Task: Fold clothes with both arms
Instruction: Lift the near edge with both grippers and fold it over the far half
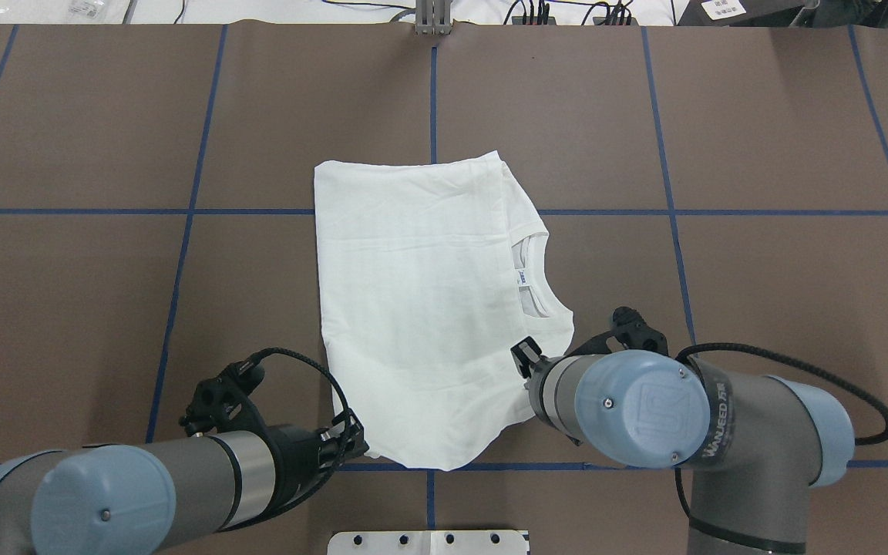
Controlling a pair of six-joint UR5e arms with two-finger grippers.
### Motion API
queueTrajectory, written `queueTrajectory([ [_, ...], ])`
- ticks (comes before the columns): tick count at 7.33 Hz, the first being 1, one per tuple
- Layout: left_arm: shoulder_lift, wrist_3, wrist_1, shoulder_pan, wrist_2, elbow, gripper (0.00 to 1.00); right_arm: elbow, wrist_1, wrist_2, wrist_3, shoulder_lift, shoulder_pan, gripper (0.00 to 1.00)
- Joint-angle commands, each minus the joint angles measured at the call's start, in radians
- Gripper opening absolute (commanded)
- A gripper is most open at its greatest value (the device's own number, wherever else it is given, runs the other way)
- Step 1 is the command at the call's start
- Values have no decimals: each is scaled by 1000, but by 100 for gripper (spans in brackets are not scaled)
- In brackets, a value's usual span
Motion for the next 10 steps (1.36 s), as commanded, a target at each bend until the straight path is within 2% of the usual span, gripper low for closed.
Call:
queueTrajectory([
  [1, -55, 209, 5, -221, -176, 100, 0, -169, 1, 116, -129, 124, 168, 0],
  [2, -110, 260, 4, -281, -190, 180, 0, -256, -1, 141, -187, 196, 214, 0],
  [3, -115, 286, -21, -323, -194, 229, 0, -374, -1, 196, -239, 270, 265, 0],
  [4, -121, 294, -95, -349, -196, 312, 0, -511, 1, 230, -315, 355, 302, 0],
  [5, -156, 306, -161, -378, -196, 413, 0, -646, 81, 235, -339, 417, 327, 0],
  [6, -175, 321, -197, -398, -196, 478, 0, -771, 229, 271, -339, 437, 345, 0],
  [7, -193, 338, -273, -417, -196, 572, 0, -885, 267, 289, -409, 495, 374, 0],
  [8, -245, 370, -391, -455, -194, 730, 29, -967, 297, 324, -504, 526, 388, 0],
  [9, -273, 459, -453, -498, -196, 838, 77, -1036, 386, 306, -681, 525, 394, 99],
  [10, -275, 476, -456, -520, -198, 849, 100, -1061, 390, 318, -790, 528, 454, 100],
])
